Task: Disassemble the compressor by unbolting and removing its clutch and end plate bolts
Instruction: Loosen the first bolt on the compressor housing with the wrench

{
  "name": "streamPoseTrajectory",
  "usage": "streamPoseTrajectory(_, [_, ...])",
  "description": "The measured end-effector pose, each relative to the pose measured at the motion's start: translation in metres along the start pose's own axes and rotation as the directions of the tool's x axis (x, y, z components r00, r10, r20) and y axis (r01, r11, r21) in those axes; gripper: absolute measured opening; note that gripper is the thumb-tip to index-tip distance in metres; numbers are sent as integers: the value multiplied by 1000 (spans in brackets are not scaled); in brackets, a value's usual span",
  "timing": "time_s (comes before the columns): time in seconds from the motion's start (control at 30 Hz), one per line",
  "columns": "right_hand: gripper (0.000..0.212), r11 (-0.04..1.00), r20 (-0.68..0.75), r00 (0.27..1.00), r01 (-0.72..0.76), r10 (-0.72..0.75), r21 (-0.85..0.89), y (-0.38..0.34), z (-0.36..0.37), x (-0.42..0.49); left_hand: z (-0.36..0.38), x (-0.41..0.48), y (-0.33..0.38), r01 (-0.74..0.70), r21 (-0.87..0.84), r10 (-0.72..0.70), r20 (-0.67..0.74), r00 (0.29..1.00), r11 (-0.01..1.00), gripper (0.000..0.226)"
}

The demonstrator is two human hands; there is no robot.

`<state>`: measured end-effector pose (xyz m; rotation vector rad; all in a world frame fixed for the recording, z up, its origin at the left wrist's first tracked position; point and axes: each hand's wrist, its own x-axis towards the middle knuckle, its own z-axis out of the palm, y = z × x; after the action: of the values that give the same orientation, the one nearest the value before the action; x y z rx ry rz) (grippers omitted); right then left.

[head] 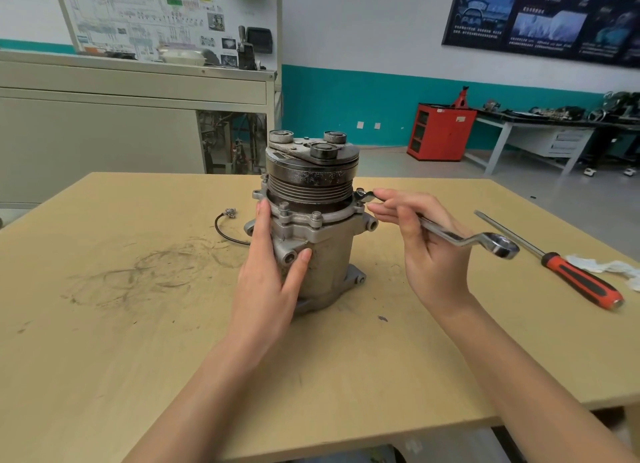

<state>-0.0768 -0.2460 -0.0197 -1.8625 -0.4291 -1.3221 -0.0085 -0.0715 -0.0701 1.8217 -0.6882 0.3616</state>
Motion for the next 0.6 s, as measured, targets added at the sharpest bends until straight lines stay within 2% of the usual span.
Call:
streamPoseTrajectory(0.2, [20, 980, -34, 993, -109, 116, 169, -2, 0, -9, 0, 1, 1, -7, 8, 7, 8, 1000, 1000, 73])
streamPoseTrajectory(0.47, [19, 972, -47, 993, -100, 112, 212, -2, 3, -4, -2, 3, -3, -53, 36, 52, 28, 998, 998, 68])
streamPoseTrajectory(0.6, [19, 963, -62, 989, -113, 132, 244, -4, 6, -5, -7, 8, -12, -46, -7, 46, 69, 997, 999, 66])
